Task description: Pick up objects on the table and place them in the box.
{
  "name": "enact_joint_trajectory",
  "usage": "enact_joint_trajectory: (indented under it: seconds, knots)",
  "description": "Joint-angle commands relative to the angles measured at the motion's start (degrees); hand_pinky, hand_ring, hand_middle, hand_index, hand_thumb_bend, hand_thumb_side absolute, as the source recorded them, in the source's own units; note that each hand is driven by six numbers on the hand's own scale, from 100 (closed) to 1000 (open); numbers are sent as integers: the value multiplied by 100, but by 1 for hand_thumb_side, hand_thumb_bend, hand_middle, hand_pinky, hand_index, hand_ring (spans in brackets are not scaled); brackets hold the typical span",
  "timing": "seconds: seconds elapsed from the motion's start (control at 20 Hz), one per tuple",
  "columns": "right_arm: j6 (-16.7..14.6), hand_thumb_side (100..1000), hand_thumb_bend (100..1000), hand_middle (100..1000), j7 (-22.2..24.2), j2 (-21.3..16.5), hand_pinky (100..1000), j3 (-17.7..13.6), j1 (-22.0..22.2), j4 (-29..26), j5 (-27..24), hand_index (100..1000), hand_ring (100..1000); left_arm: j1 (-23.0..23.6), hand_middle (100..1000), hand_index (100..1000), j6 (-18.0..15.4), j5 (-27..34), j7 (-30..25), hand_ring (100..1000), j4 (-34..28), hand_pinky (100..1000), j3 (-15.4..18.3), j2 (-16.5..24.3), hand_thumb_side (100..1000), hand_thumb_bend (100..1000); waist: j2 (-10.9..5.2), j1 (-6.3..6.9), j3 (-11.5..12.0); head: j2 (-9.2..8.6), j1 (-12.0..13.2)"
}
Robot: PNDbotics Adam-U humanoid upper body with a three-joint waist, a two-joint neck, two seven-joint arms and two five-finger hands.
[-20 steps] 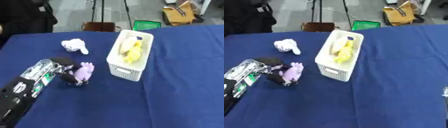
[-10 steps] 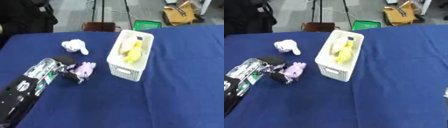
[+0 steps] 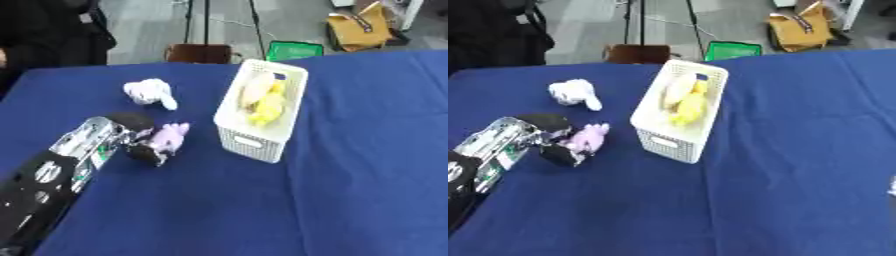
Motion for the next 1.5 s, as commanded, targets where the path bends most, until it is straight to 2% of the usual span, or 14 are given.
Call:
enact_joint_trajectory:
  seconds: [0.05,0.35,0.7,1.5]
  knots:
    - [-5,929,100,659,-28,-59,818,1,-49,-93,-33,744,773,-127,674,728,-19,-6,-28,652,-63,608,16,119,752,156,-116,-4,10,-69,22]
    - [0,926,100,660,-28,-64,819,5,-35,-93,-39,744,774,-173,655,713,-83,-31,-152,628,-116,585,-5,147,749,110,-123,6,16,-60,15]
    - [-3,928,100,660,-37,-69,819,4,-21,-93,-41,745,774,-215,630,693,-91,-60,-210,605,-237,559,23,227,729,100,-147,11,20,-47,11]
    - [3,928,100,660,-64,-106,820,9,10,-93,-42,745,775,-279,615,675,24,96,-452,587,-1063,536,126,579,730,100,-180,14,70,33,4]
